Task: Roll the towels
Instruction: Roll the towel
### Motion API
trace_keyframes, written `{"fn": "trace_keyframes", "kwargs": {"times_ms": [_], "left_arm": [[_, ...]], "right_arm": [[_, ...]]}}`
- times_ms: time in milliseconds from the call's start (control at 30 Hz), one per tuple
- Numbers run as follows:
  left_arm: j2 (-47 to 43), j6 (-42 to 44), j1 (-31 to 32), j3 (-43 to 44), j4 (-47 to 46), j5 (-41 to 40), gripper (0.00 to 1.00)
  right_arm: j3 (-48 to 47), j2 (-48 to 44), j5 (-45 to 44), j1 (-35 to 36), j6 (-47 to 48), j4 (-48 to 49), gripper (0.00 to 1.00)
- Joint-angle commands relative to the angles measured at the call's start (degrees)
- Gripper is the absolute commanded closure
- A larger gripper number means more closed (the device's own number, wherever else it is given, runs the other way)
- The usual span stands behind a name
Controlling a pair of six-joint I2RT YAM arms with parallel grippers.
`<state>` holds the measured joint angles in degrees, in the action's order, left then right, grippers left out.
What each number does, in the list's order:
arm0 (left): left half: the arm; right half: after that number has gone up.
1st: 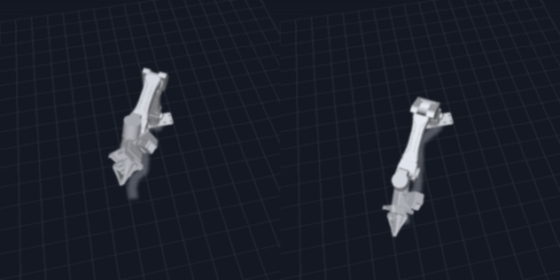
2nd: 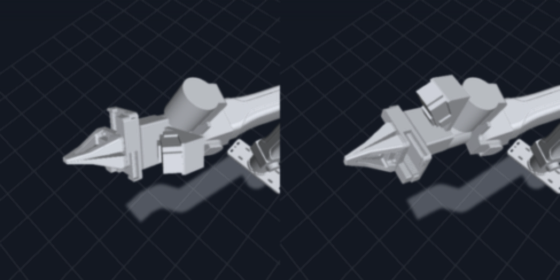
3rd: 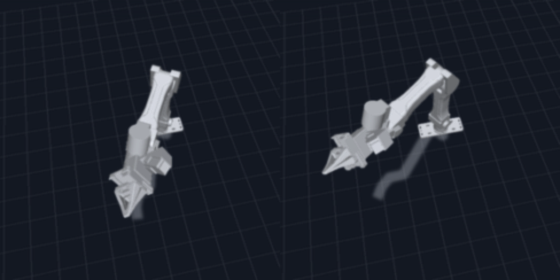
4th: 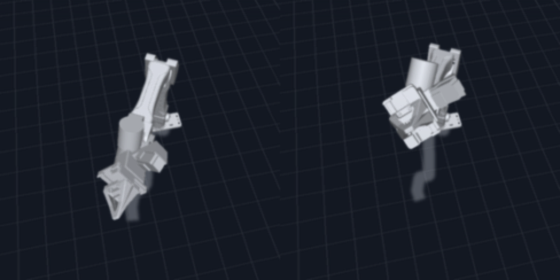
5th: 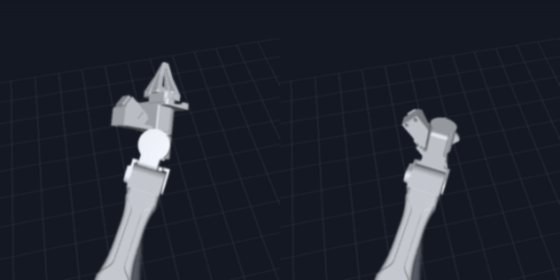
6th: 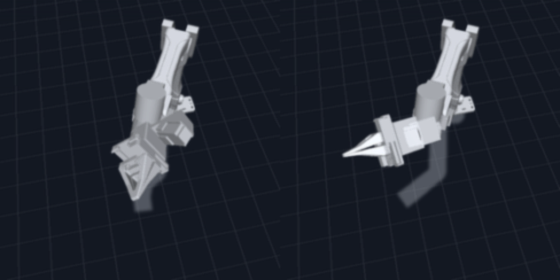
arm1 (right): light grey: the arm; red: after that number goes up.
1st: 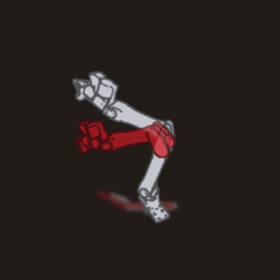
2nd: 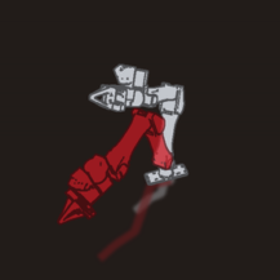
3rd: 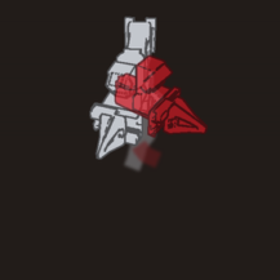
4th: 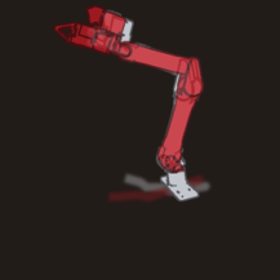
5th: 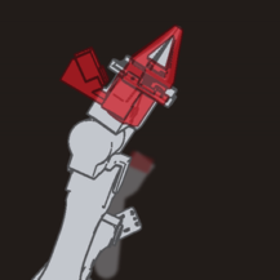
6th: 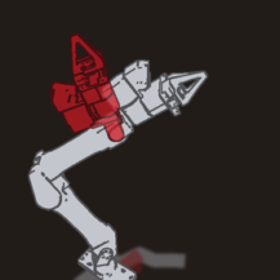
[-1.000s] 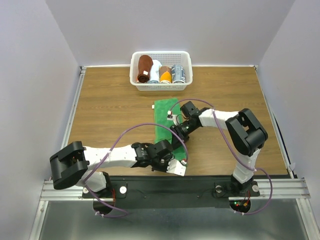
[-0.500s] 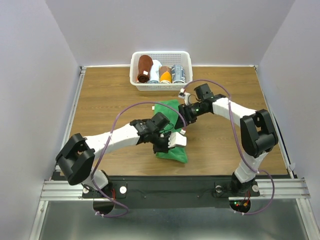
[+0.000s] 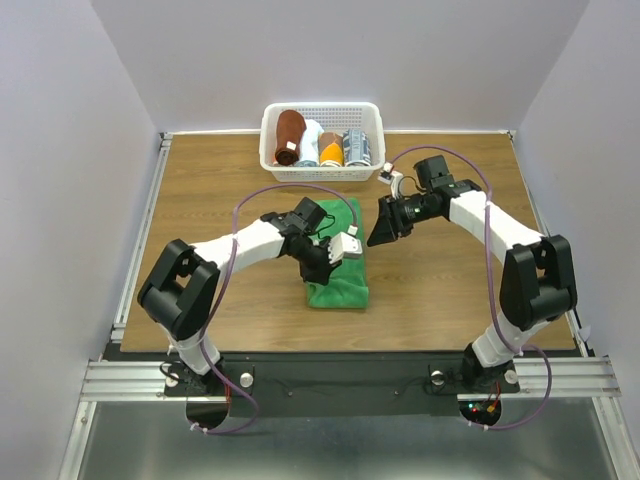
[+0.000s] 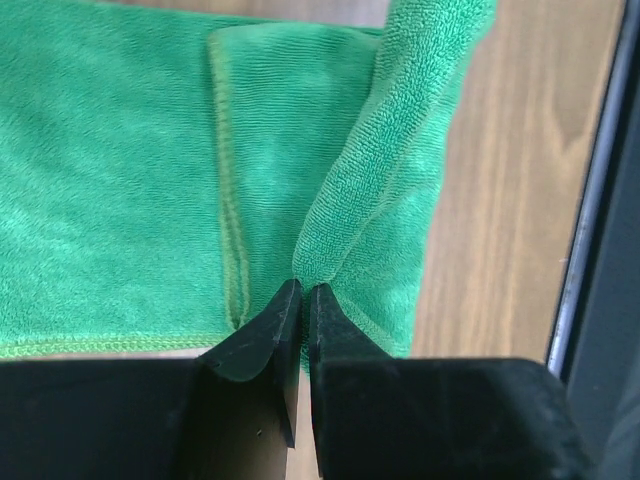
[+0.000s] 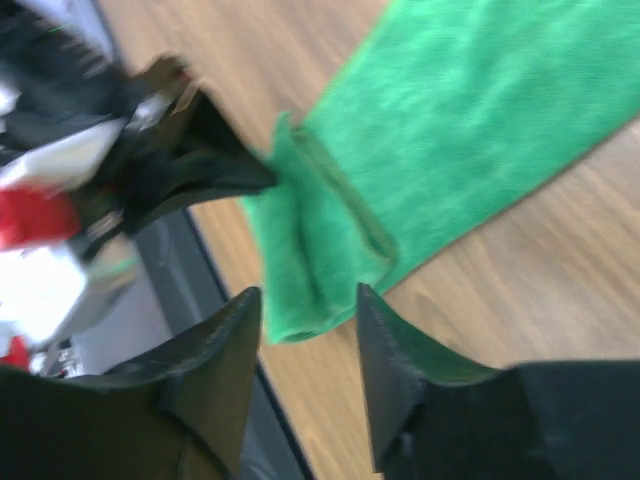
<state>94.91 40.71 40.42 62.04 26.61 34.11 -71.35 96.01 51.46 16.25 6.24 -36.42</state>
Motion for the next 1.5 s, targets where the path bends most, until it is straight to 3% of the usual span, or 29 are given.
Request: {"fn": "trace_keyframes", "kwargs": {"times_ms": [0,200,567,867,1000,1033,1100,1300,1400,1467], "left_arm": [[1.3,0.3,-1.8,3.5,-0.5,1.9,1.00],[4.0,-0.8,-2.1,4.3,-2.8,1.3,1.00],[6.2,-1.4,-4.5,3.5,-4.5,1.0,1.00],[4.9,-0.9,-4.7,3.1,-4.6,1.0,0.99],[2.8,-0.2,-4.8,1.3,-5.3,-1.9,0.84],[2.0,0.1,-4.8,0.2,-5.6,-3.2,0.74],[-1.6,0.4,-4.9,-2.4,-8.2,-9.1,0.64],[-11.3,7.4,-5.3,-8.5,-10.3,-20.6,0.58],[-15.8,11.1,-5.9,-10.4,-9.3,-19.6,0.56],[-20.2,13.9,-5.6,-11.8,-9.1,-15.1,0.45]], "right_arm": [[0.9,-3.5,5.7,0.4,0.8,-1.5,0.54],[2.0,1.3,11.0,1.8,-2.2,-1.3,0.67],[3.3,7.0,11.7,10.1,-3.6,0.7,0.70],[3.4,17.1,2.2,11.6,-9.9,8.1,0.72],[3.6,20.3,-1.0,11.6,-10.5,8.9,0.73],[3.7,20.9,-2.5,11.6,-10.6,9.0,0.73],[4.1,21.2,-4.3,11.6,-10.4,9.0,0.73],[3.9,21.1,-4.2,11.5,-10.1,8.7,0.73],[3.1,20.8,-3.6,11.6,-10.0,8.7,0.72],[2.3,20.6,-2.7,11.6,-10.2,8.5,0.72]]}}
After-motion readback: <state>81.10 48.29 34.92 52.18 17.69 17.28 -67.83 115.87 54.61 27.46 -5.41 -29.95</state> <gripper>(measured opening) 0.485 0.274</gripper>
